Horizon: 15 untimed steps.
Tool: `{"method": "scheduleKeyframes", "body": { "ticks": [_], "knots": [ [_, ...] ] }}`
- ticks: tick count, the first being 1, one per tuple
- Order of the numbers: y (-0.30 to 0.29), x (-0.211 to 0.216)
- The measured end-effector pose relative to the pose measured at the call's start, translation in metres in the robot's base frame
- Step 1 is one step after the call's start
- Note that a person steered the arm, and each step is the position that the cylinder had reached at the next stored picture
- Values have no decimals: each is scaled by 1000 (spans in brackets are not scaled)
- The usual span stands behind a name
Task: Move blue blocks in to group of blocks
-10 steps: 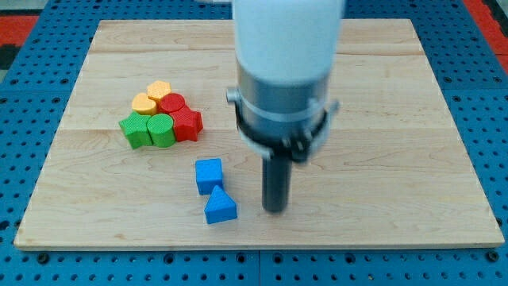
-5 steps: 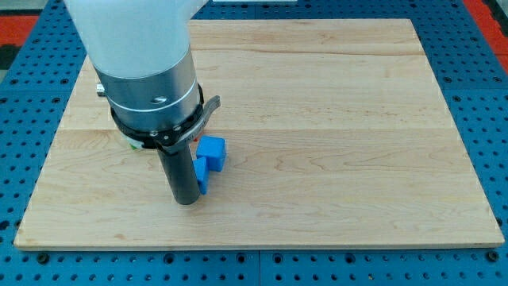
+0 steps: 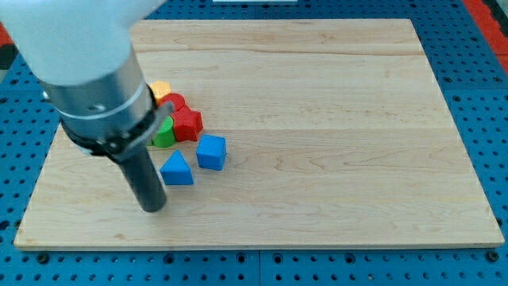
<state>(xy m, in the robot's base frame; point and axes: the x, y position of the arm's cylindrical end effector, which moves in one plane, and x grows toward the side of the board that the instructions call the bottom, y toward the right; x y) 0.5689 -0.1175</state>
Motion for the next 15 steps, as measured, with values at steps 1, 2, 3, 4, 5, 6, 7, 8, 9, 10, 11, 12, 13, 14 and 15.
{"method": "scheduleKeyframes", "body": {
  "ticks": [1,2,3,4,5,6,7,8,9,10,11,12,13,14,15],
  "knots": [
    [26,-16],
    [26,-36],
    [17,-52],
    [17,-70],
    [7,-74],
    [-3,-73],
    [-2,-73],
    [-6,-73],
    [-10,-76],
    [-11,-86],
    [-11,-93],
    [-11,-96],
    [-10,-99],
    [-6,-83],
    [-6,-46]
  ]
}}
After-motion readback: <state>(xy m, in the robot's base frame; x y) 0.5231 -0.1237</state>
